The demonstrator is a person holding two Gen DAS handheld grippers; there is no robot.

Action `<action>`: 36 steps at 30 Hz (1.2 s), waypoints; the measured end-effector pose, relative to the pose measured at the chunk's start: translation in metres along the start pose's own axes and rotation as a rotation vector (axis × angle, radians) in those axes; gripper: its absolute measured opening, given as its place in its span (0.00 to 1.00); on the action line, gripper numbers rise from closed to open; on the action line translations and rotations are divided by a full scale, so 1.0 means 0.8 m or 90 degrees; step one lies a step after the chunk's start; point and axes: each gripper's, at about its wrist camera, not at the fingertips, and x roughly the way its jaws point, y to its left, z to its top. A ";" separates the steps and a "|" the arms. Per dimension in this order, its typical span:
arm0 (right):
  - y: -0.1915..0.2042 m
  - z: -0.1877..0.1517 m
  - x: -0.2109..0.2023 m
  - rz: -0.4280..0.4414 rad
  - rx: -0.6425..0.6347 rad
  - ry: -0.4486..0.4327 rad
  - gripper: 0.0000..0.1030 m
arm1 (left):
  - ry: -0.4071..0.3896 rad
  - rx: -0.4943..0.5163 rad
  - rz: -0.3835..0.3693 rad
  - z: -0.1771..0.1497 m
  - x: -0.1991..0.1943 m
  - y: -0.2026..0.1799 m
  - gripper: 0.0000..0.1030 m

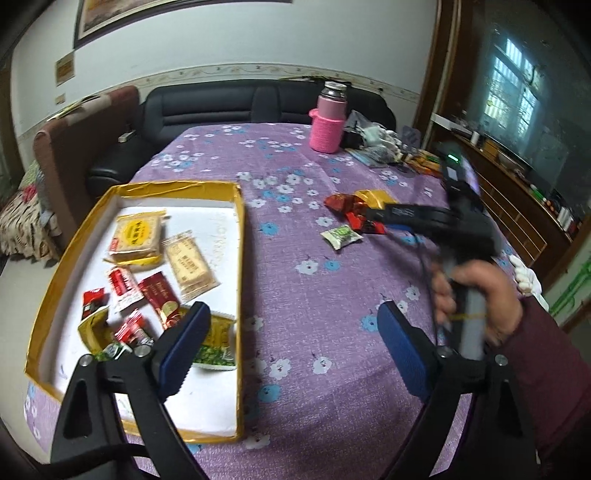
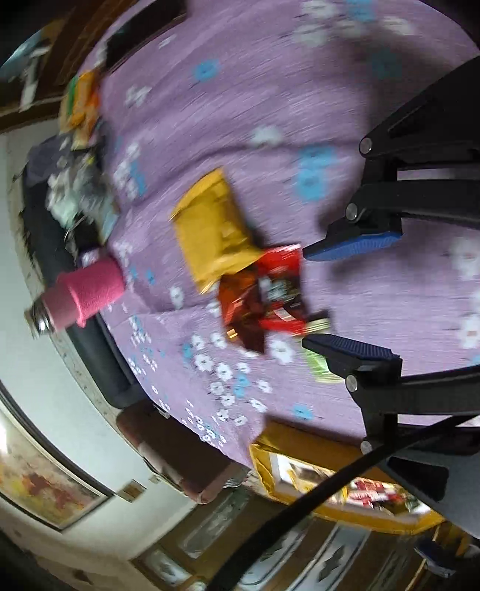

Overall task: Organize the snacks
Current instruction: 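Move both tools back to the remaining snack pile, then grasp the red candy with the right tool while the left tool grasps a green-and-white sachet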

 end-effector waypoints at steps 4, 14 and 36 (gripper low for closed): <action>0.028 0.017 0.028 -0.034 -0.105 -0.004 0.39 | 0.013 -0.003 -0.003 0.005 0.011 0.002 0.88; 0.039 0.006 0.039 -0.106 -0.195 0.024 0.28 | 0.038 -0.010 -0.018 0.023 0.037 0.003 0.88; -0.033 -0.019 -0.007 0.018 -0.059 0.073 0.15 | 0.159 0.139 -0.037 0.106 0.225 -0.073 0.55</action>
